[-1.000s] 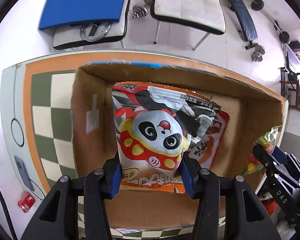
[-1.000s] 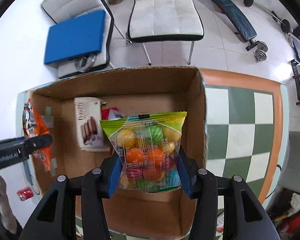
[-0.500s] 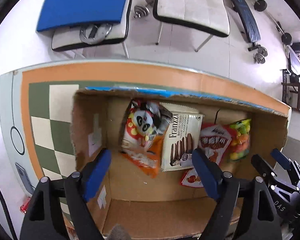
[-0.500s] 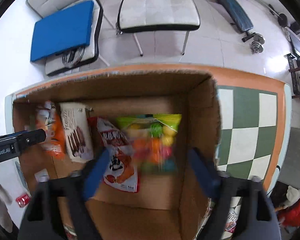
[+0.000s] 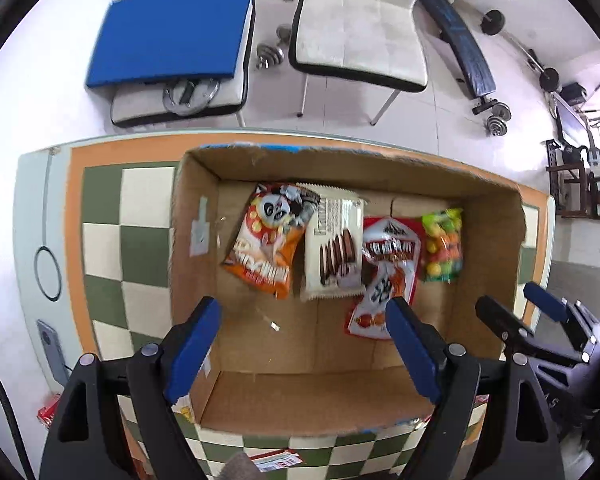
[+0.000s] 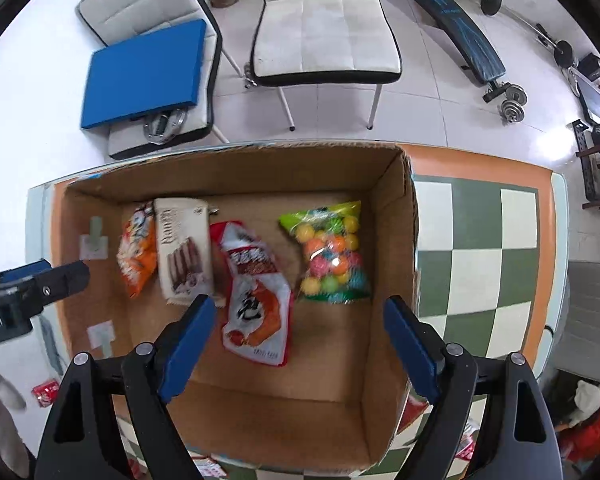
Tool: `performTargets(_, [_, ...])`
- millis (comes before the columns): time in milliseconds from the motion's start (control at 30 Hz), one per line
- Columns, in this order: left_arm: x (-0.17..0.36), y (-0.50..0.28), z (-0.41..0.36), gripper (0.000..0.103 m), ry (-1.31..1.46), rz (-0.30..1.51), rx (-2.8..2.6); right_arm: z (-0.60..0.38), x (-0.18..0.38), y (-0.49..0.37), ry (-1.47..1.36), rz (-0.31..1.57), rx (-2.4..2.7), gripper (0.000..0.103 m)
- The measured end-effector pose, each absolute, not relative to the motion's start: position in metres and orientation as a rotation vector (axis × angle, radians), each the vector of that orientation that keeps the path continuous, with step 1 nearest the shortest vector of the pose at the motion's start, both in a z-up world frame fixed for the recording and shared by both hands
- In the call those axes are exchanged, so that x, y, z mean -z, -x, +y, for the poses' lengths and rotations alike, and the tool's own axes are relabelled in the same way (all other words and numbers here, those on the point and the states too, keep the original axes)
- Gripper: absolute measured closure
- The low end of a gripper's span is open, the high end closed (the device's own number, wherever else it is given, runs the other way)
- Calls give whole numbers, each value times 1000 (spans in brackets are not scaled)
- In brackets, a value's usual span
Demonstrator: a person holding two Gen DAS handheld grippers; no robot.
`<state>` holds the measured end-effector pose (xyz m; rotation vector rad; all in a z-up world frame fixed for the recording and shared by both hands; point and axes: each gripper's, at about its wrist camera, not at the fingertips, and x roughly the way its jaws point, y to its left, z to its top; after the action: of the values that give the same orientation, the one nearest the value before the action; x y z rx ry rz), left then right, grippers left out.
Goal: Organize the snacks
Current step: 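Carry both bags into the box and open both tools, then grasp the bread bag with left tool while right tool grasps the nitz cookie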
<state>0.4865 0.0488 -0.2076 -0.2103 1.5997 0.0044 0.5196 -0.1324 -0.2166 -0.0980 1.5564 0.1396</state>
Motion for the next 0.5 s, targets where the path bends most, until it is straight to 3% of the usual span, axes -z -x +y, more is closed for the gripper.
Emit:
performTargets(300, [151, -385, 33, 19, 174, 1404, -28, -136, 171, -438, 72, 1455, -249, 13])
performTargets(500, [162, -316, 11, 19, 168, 1406, 15, -156, 161, -361, 30, 1459, -321, 13])
